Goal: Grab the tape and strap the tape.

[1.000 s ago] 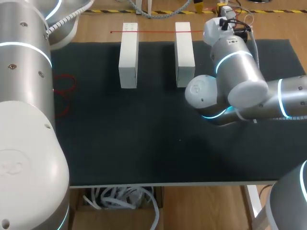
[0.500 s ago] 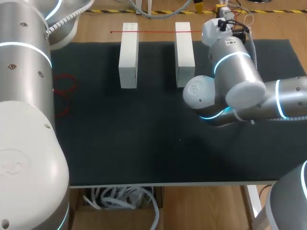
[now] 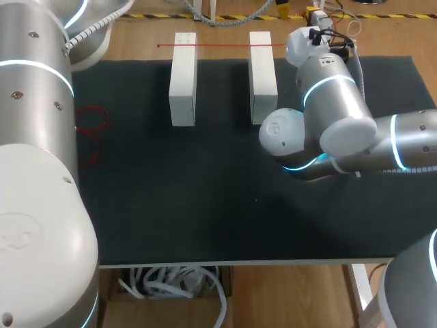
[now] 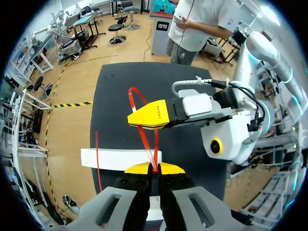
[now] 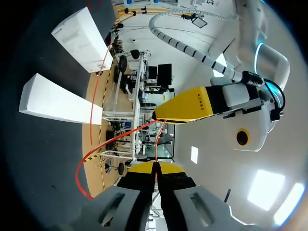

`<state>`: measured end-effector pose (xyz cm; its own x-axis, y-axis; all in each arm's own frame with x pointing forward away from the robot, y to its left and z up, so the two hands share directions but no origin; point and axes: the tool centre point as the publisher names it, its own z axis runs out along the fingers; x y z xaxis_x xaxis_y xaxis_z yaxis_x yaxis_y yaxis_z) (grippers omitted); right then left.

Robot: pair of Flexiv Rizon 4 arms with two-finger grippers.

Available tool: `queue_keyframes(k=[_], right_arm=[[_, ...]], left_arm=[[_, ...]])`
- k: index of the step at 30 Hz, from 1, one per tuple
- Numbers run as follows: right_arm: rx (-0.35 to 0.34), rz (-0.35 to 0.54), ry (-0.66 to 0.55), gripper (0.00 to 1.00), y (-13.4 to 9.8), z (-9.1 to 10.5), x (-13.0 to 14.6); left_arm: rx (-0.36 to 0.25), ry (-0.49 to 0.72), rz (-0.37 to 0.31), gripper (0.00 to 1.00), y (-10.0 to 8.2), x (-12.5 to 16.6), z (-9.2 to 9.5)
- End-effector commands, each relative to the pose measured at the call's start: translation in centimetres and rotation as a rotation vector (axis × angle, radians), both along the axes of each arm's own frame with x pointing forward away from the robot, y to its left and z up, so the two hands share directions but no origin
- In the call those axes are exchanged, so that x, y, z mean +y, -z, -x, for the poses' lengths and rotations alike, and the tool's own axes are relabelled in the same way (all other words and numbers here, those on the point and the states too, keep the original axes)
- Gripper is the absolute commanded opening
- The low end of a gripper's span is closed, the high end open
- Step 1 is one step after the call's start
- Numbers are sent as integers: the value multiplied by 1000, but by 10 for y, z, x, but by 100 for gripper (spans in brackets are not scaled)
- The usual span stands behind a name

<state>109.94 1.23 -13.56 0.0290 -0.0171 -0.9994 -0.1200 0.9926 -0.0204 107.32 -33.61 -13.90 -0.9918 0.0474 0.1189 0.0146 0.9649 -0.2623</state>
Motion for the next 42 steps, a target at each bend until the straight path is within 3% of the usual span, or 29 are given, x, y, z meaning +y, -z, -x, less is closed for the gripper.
queue_keyframes(k=[1, 25, 42], right_arm=[[0, 1, 1, 0, -2, 1, 2], [-25, -7, 17, 0, -5, 7, -2], [-62, 88, 33, 0, -16, 4, -9]], left_arm=[[5, 0, -7, 0, -2, -1, -1], [5, 0, -7, 0, -2, -1, -1], [5, 0, -7, 0, -2, -1, -1]])
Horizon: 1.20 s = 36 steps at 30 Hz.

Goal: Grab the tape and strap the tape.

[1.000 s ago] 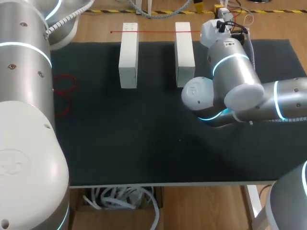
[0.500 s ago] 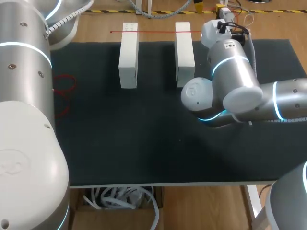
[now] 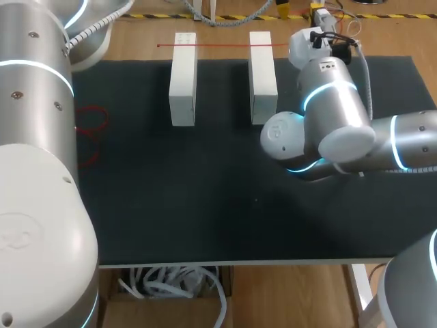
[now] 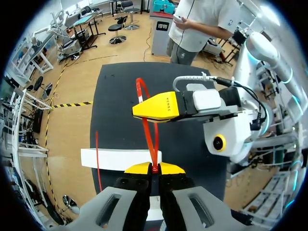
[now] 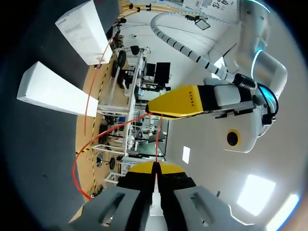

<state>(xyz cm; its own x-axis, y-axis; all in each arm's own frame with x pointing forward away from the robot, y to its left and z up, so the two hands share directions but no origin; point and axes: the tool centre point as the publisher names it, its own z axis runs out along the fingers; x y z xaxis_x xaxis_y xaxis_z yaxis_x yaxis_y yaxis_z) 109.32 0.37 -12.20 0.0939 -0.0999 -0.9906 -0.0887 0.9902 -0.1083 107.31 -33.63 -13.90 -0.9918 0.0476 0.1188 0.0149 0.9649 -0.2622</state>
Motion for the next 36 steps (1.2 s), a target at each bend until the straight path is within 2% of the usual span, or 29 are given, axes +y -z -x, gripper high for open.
queue_keyframes(k=[1, 13, 36], right_arm=[[-1, 16, 8, 0, -3, -2, -1], [14, 49, 0, 0, -1, 1, -2], [8, 40, -7, 0, -3, 3, 6]], left_arm=[[5, -1, -7, 0, -1, -1, -1], [5, -1, -7, 0, -1, -1, -1], [5, -1, -7, 0, -1, -1, -1]])
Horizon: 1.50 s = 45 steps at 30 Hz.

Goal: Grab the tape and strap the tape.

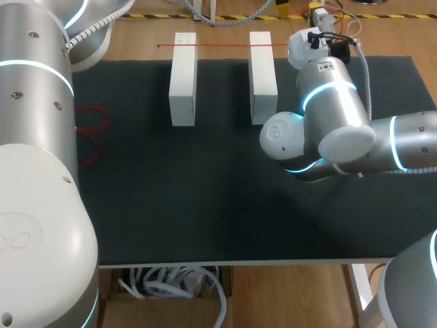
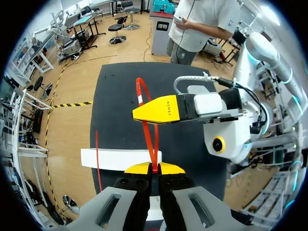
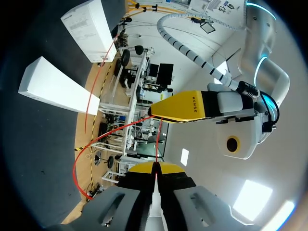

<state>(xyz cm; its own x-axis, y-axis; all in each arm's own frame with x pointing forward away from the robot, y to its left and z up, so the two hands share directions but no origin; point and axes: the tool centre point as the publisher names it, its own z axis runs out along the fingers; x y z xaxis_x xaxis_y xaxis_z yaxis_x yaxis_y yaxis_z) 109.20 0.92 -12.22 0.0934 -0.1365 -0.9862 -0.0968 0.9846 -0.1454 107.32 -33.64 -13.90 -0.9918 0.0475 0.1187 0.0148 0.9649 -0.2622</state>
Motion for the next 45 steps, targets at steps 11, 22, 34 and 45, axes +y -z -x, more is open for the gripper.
queue_keyframes(k=[11, 22, 34, 45], right_arm=[[9, 2, -3, 0, -2, 4, 4], [14, -7, -20, 0, -1, 5, 11], [6, -36, -34, 0, -3, 5, 11], [8, -57, -31, 0, -3, 8, 5]], left_arm=[[5, -1, -7, 0, -2, -1, -1], [5, -1, -7, 0, -2, -1, -1], [5, -1, -7, 0, -2, -1, -1], [5, -1, -7, 0, -2, -1, -1]])
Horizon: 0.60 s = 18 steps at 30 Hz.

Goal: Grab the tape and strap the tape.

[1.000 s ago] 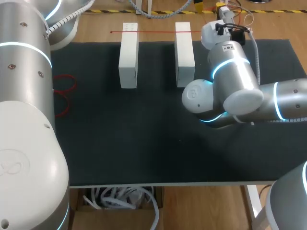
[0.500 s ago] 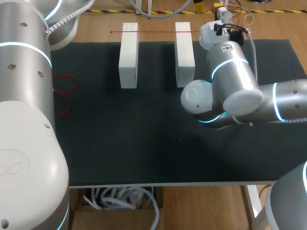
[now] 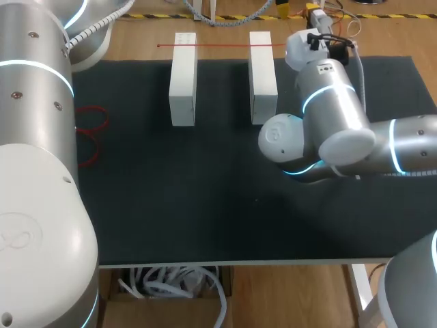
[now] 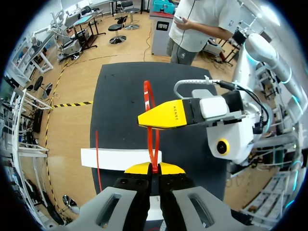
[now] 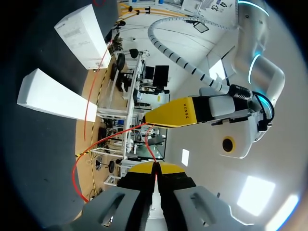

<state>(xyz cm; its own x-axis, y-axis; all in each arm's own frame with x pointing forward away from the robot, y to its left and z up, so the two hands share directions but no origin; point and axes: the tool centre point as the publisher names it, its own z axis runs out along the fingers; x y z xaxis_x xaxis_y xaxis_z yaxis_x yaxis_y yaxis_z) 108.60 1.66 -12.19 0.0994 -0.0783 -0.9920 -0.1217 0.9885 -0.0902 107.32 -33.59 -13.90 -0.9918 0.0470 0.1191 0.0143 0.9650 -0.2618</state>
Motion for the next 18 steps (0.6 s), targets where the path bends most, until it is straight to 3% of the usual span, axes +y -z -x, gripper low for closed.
queue_keyframes(k=[1, 18], right_arm=[[16, -5, -5, 0, -3, 2, -2], [18, -28, -28, 0, -2, 9, 6]], left_arm=[[4, 0, -7, 0, -2, -1, -1], [4, 0, -7, 0, -2, -1, -1]])
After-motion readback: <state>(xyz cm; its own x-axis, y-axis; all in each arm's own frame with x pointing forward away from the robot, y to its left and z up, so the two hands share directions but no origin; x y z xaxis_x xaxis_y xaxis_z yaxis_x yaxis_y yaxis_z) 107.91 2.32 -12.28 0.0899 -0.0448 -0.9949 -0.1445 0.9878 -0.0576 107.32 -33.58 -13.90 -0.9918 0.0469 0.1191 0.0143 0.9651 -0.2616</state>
